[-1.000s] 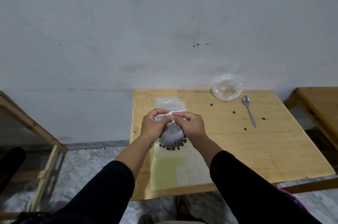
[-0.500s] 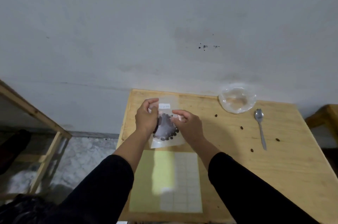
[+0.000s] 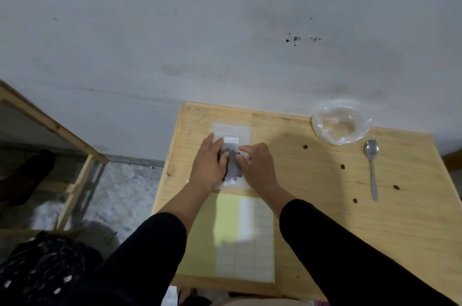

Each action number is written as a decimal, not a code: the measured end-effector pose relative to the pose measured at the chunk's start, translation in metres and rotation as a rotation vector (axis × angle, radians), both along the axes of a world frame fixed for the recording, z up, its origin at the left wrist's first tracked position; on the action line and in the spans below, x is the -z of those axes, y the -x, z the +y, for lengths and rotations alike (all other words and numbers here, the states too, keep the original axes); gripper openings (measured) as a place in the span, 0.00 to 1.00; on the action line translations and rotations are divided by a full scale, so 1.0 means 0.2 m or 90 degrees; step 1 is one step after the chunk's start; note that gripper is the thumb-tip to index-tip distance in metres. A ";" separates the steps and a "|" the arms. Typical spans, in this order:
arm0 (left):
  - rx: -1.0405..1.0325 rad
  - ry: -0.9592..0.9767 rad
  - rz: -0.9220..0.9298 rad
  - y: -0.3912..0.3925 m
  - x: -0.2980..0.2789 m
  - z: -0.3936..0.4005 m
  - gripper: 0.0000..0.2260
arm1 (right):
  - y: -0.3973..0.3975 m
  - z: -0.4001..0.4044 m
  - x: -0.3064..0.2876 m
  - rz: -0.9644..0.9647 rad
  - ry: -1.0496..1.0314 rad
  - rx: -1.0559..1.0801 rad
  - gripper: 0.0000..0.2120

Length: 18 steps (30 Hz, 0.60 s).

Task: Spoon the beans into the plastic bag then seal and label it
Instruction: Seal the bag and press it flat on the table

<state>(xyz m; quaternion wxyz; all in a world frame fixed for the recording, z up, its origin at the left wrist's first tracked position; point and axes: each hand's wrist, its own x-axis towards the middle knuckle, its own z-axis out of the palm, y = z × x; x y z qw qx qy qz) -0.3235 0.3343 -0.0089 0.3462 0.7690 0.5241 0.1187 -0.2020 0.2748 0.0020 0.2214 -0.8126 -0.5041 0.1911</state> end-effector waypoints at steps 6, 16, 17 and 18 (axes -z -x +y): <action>0.115 -0.087 0.148 0.02 -0.04 -0.03 0.21 | 0.03 -0.06 0.02 -0.282 -0.001 -0.171 0.18; 0.223 -0.249 0.068 -0.01 -0.14 -0.16 0.20 | 0.03 -0.32 -0.09 -0.311 -0.024 -0.146 0.10; 0.226 -0.257 0.051 -0.03 -0.15 -0.19 0.20 | 0.00 -0.35 -0.09 -0.263 -0.024 -0.114 0.11; 0.229 -0.273 0.026 -0.06 -0.16 -0.21 0.19 | -0.03 -0.38 -0.08 -0.229 -0.017 -0.090 0.14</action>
